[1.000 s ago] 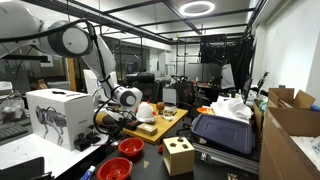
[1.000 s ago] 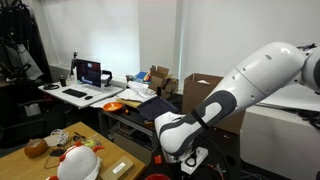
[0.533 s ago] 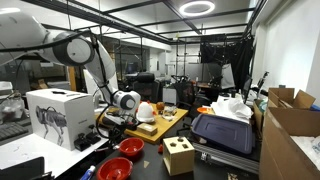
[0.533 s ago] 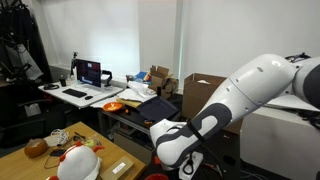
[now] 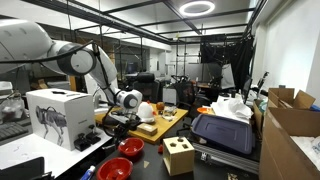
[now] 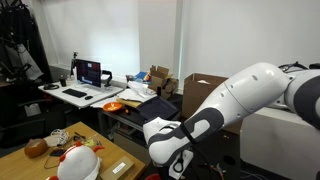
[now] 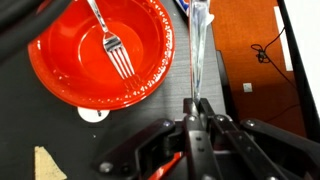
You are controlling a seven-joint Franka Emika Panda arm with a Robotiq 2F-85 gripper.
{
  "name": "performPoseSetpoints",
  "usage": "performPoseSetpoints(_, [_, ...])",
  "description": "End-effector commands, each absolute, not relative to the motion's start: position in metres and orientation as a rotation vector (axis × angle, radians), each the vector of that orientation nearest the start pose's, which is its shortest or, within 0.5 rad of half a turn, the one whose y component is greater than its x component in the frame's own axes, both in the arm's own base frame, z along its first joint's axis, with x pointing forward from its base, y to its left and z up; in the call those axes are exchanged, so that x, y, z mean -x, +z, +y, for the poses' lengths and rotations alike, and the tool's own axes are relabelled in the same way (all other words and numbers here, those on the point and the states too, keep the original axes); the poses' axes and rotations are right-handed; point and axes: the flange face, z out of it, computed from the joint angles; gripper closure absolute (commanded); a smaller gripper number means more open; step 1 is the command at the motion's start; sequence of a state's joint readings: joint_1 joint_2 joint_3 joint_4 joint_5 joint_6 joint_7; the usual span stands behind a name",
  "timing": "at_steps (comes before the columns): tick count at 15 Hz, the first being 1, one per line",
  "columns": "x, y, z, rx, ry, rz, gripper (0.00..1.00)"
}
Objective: Put the fork from the table in the orange bowl farthest from you
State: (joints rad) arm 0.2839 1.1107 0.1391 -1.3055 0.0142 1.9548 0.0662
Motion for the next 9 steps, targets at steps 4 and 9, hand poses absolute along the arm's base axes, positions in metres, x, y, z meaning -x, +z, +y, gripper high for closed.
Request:
performPoseSetpoints(4, [-0.622, 0.006, 0.267, 3.027, 0.746, -0.466, 0.98])
performPoseSetpoints(9, [-0.619, -0.012, 0.271, 3.035, 0.724, -0.474, 0.98])
